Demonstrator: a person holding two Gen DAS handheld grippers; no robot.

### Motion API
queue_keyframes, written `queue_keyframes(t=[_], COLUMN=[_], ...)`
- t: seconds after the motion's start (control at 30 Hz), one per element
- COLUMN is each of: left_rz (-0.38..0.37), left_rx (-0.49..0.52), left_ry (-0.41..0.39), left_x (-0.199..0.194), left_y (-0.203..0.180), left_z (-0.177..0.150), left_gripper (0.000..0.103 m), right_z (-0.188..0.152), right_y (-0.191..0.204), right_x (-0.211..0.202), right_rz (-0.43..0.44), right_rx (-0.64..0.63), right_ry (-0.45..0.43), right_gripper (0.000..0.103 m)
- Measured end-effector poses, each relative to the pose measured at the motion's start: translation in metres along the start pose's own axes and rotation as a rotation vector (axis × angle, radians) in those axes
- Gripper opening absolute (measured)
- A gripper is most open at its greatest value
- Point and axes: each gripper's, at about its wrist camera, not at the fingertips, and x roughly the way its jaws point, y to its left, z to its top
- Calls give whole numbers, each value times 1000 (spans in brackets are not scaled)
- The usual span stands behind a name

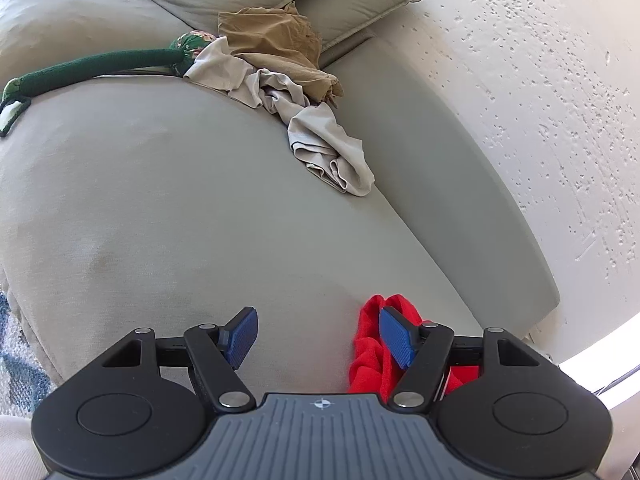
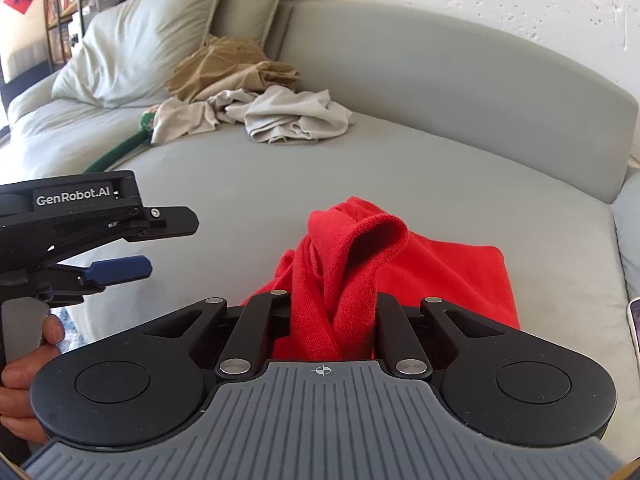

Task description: Fold clothes

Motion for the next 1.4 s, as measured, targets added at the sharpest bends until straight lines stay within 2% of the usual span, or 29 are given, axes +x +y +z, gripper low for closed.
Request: queue_keyframes(t=[0.23,0.3,0.37,0.47,0.57,0.67,0.7,0.8,0.83,0.87,0.9,0.93,0.97,1.03,1.07,1.1,1.13,1.17,1.2,1.23,1.27,1.3,1.4], left_rz=[4,7,6,-18,-60,-139,-191,-399,-428,-451,-411,-322,-212,-24,68,160,213,227,235,244,220,191,19], left_rx=[-2,-10,-18,-12,8,52,86,271,339,408,463,510,538,499,475,450,405,370,337,305,289,277,337], left_ry=[-6,-7,-10,-24,-41,-53,-54,-42,-24,-3,19,40,56,84,98,111,108,106,104,102,77,48,-96], left_x=[1,1,0,-4,-10,-14,-16,-25,-25,-24,-20,-12,-3,9,15,21,21,19,16,14,8,2,-20], left_y=[0,1,2,1,-3,-14,-20,-50,-61,-72,-80,-87,-90,-82,-78,-73,-66,-59,-53,-47,-45,-44,-61], left_z=[1,1,1,1,-2,-7,-9,-25,-34,-43,-52,-62,-69,-69,-69,-69,-64,-60,-57,-53,-51,-49,-45], left_gripper=[64,64,64,65,65,61,54,35,36,35,33,30,29,14,11,18,17,17,17,17,16,13,14], right_z=[-1,-3,-5,-3,-7,-19,-24,-48,-56,-64,-68,-72,-77,-82,-85,-88,-93,-99,-103,-102,-101,-100,-85], right_y=[8,7,4,-9,-37,-79,-94,-133,-141,-147,-150,-154,-156,-146,-139,-132,-122,-114,-110,-111,-112,-114,-137], right_x=[9,11,11,-1,-24,-48,-56,-74,-75,-75,-69,-64,-58,-50,-45,-41,-34,-29,-31,-35,-38,-40,-28], right_rz=[61,126,227,371,434,406,385,267,225,191,189,187,188,205,209,211,204,195,183,185,187,192,240], right_rx=[-40,-60,-75,-53,33,151,193,298,317,335,343,351,354,269,210,148,66,-12,-58,-62,-66,-62,69], right_ry=[25,32,37,37,46,37,24,-35,-41,-43,-29,-14,-4,-10,-7,5,56,94,81,82,83,81,42], right_gripper=[14,20,39,58,62,62,62,56,53,43,38,33,33,33,33,33,33,34,34,35,35,36,40])
